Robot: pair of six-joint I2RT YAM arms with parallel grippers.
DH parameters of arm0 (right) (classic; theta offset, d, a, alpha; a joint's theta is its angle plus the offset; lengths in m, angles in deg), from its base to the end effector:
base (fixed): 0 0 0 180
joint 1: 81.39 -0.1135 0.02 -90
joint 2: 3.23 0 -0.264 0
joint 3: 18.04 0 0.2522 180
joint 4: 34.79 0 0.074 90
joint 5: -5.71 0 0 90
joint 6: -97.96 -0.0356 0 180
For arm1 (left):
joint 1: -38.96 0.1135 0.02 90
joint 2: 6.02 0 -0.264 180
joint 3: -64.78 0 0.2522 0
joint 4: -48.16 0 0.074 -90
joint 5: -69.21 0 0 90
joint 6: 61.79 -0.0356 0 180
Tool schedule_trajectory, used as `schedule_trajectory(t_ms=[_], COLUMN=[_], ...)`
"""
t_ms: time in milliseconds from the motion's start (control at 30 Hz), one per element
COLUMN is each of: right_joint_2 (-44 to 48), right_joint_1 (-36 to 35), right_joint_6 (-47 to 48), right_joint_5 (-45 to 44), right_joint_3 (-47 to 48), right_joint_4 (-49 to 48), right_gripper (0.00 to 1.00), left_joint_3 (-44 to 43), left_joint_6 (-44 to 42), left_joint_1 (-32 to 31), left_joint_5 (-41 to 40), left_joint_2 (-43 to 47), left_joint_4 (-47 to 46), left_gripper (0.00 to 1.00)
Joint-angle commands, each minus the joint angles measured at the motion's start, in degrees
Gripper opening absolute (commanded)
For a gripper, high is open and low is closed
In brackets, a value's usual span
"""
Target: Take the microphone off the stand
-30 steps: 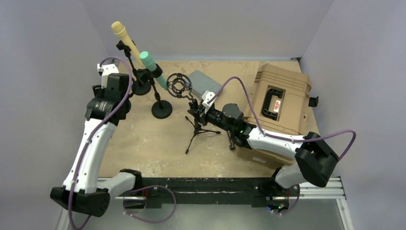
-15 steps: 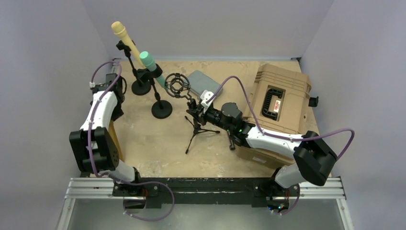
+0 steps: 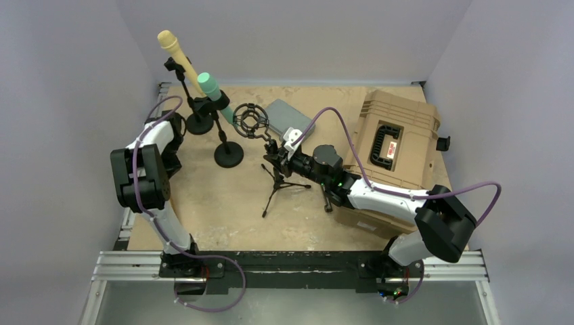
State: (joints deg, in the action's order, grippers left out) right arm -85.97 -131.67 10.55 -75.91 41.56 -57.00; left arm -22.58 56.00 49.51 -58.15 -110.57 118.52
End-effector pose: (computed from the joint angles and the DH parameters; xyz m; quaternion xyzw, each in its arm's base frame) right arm 0.2055 0.2554 0.2745 -0.3624 0.6138 0.3304 0.6187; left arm 0.3221 0.0820 0.1923 -0.3175 0.8923 0.3136 0.0680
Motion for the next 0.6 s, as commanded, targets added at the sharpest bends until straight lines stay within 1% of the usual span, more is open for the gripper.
schedule_trajectory(t_ms=[0, 133, 333, 367, 500, 567], right_joint_2=[-2.24, -2.3, -1.53, -1.33, -0.85, -0.89], right_joint_1=[0.1, 0.1, 0.11, 0.1, 0.1, 0.1], right_joint_6=[3.65, 3.74, 3.72, 3.66, 3.61, 3.56], right_joint_5=[-0.13, -0.25, -0.05, -0.04, 0.31, 0.31], right_joint_3=[-1.63, -1.42, -1.72, -1.79, -2.23, -2.25], right_joint_4=[9.6, 10.04, 10.04, 10.05, 9.72, 9.69], right_gripper=[0.0, 0.0, 0.0, 0.0, 0.0, 0.0], left_joint_3=[-1.67, -2.11, -2.98, -3.0, -2.91, -3.02], left_joint_6=[-1.86, -2.08, -2.0, -1.95, -1.19, -1.12], left_joint_1=[0.56, 0.53, 0.56, 0.54, 0.51, 0.5], left_joint_5=[2.51, 4.45, 4.6, 4.68, 4.95, 5.26], left_joint_2=[-1.71, -3.64, -5.27, -5.07, -4.17, -4.15], left_joint_4=[-2.3, -1.78, -0.95, -0.91, -0.7, -0.49], left_gripper=[0.0, 0.0, 0.01, 0.03, 0.18, 0.2])
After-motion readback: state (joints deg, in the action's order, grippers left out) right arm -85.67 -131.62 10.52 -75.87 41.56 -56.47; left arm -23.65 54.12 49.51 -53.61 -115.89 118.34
